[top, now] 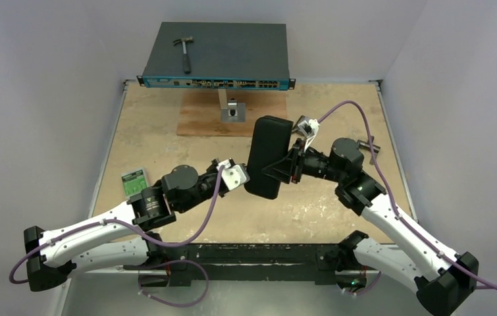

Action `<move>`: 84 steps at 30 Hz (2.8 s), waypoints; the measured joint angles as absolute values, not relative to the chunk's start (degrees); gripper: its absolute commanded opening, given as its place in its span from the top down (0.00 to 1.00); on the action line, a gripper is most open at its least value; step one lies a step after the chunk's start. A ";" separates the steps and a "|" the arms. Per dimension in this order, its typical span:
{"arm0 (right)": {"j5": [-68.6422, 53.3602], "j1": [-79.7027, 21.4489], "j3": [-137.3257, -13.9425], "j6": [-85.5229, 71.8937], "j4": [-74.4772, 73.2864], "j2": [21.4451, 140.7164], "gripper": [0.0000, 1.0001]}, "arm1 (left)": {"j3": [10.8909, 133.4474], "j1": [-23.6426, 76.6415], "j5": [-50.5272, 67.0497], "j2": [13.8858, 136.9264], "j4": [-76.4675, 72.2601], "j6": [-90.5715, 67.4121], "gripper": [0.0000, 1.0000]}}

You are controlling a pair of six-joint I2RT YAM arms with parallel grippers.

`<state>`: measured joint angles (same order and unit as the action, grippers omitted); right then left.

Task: Sort the hair-cutting tools
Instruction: Zip the hairdressing tool bag at the center of the board.

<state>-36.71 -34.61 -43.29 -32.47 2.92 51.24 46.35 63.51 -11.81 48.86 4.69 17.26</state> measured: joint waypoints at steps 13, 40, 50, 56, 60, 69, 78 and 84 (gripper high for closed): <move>-39.13 -36.07 -40.29 -33.54 3.29 44.73 1.00 | 45.63 64.40 -8.14 43.03 4.34 24.01 1.00; -43.83 -36.45 -40.01 -29.98 -13.26 42.96 1.00 | 51.59 67.88 -18.35 39.13 -3.95 36.53 0.83; -50.89 -36.49 -39.07 -31.97 -10.04 38.20 1.00 | 48.27 67.88 -12.19 34.30 9.56 20.95 0.08; -54.76 -36.58 -35.90 -35.24 -1.72 36.07 1.00 | 41.74 67.33 -8.45 24.67 7.20 7.40 0.00; -57.60 -37.63 -33.04 -39.13 6.94 36.14 1.00 | 43.42 61.67 1.43 25.10 5.28 -3.03 0.00; -57.95 -45.78 -34.96 -34.74 6.87 42.13 1.00 | 44.23 47.13 27.68 37.98 -7.97 -29.50 0.00; -56.36 -46.02 -35.68 -32.18 6.96 43.68 1.00 | 44.14 46.63 37.45 42.98 -16.69 -39.53 0.03; -56.51 -46.13 -35.68 -32.25 8.95 44.42 1.00 | 42.92 46.57 39.92 43.40 -18.96 -40.88 0.22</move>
